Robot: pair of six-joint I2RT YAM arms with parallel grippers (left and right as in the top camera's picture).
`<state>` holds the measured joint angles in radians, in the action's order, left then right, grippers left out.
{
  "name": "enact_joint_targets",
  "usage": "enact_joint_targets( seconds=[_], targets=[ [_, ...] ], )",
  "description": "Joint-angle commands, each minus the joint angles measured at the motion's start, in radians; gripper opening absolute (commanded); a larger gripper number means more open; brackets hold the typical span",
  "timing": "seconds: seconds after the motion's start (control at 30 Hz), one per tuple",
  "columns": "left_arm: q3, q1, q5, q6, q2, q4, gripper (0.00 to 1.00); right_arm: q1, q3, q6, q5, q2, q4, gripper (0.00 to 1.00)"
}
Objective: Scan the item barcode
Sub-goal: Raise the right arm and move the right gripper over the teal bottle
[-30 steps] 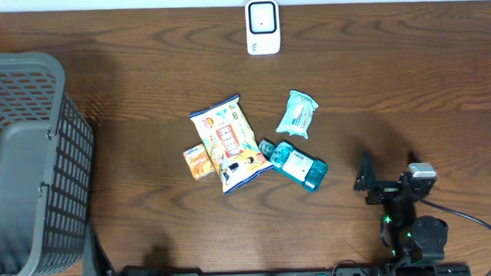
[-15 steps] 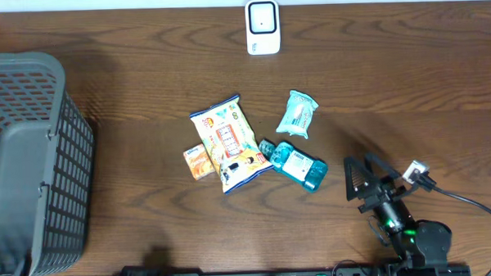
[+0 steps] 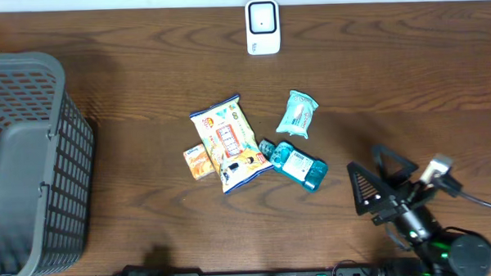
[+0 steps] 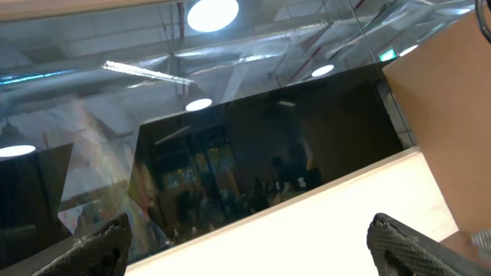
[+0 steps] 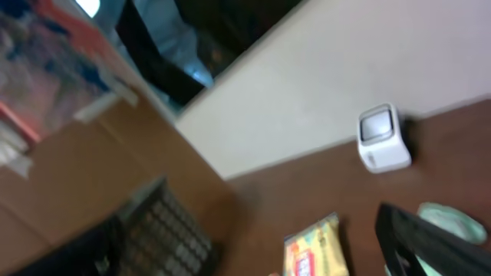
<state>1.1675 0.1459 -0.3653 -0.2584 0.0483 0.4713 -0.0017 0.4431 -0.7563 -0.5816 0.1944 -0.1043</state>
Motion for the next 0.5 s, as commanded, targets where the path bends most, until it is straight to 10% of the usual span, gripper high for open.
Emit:
enact_joint_targets(
  seconds=[0.0, 0.2, 0.47],
  targets=[
    [-0.002, 0.001, -0.012, 0.01, -0.006, 0.0, 0.98, -0.004, 0.164, 0.136, -0.014, 0.142, -0.086, 0.99],
    [-0.002, -0.038, 0.032, -0.037, -0.006, 0.029, 0.98, 0.037, 0.531, 0.366, 0.045, 0.472, -0.409, 0.99],
    [-0.002, -0.063, 0.158, -0.166, -0.006, 0.013, 0.98, 0.28, 0.935, 0.512, 0.584, 0.891, -0.789, 0.99]
  ],
)
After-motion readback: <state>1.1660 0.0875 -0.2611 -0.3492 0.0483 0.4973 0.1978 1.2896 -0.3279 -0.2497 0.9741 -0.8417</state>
